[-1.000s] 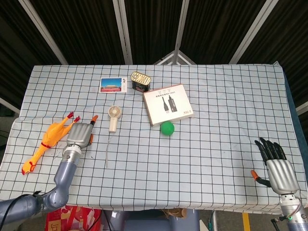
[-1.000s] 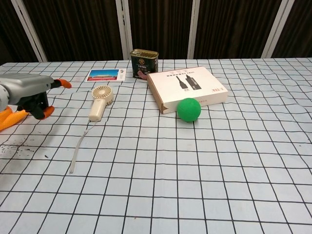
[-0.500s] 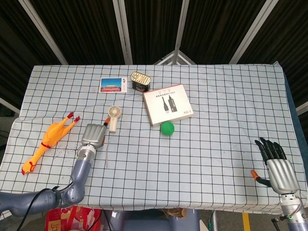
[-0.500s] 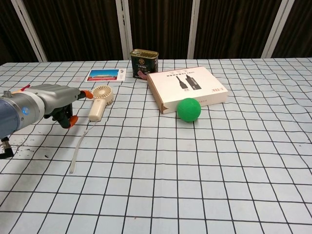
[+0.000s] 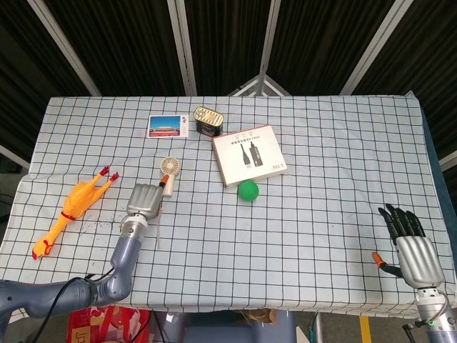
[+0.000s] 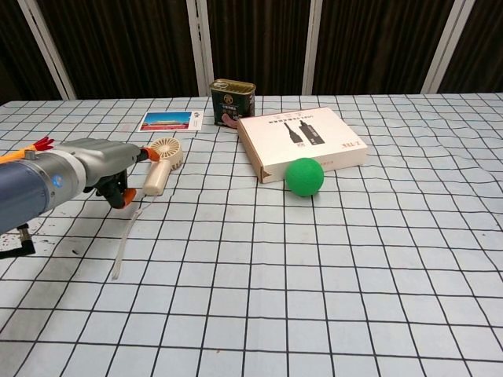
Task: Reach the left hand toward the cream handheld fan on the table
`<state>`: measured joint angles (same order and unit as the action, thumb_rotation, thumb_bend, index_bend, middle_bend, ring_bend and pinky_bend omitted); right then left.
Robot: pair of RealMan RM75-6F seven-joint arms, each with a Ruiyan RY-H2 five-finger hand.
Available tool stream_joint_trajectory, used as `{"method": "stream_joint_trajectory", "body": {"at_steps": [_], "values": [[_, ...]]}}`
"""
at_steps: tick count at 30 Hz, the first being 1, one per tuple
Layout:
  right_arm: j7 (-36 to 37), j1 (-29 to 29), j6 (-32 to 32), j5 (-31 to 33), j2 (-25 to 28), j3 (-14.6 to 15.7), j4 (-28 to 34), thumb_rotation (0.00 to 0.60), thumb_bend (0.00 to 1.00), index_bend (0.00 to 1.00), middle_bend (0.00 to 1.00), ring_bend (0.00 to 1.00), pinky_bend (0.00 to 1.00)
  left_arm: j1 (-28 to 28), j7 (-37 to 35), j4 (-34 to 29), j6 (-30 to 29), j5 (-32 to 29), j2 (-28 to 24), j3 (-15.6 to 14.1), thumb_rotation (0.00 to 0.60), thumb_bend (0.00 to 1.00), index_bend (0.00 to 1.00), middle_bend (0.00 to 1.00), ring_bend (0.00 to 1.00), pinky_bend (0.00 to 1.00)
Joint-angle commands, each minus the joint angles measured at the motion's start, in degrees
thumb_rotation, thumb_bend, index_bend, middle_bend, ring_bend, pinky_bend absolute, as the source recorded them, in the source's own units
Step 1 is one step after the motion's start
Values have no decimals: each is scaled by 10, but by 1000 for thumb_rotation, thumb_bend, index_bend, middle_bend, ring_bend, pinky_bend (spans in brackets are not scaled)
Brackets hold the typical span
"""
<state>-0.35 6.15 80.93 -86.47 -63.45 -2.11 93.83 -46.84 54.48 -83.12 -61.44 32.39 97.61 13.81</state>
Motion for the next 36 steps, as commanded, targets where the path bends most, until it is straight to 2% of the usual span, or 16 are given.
{"method": "stream_joint_trajectory", "body": {"at_steps": [1,20,26,33,36], "values": [[1,0,0,0,0,0,0,600,290,0,0,0,49,-3,0,4,-1,-1,2,-3,600,760,41,888,727,723],[5,-1,6,0,-1,-2,-2,600,290,0,0,0,49,-11,-20,44,16,-25,17,-28,600,775,61,887,726,733],[6,-2,7,-1,-1,-2,-3,600,290,0,0,0,49,-16,-27,49,25,-41,21,-24,600,776,60,883,723,733],[6,-3,9,-4,-1,-1,-3,600,289,0,0,0,49,-9,-61,21,5,-4,5,-23,600,775,56,867,704,733],[5,-3,10,-4,-1,-1,-3,600,289,0,0,0,49,-1,-80,-2,-19,34,-9,-25,600,759,30,815,654,728]]}}
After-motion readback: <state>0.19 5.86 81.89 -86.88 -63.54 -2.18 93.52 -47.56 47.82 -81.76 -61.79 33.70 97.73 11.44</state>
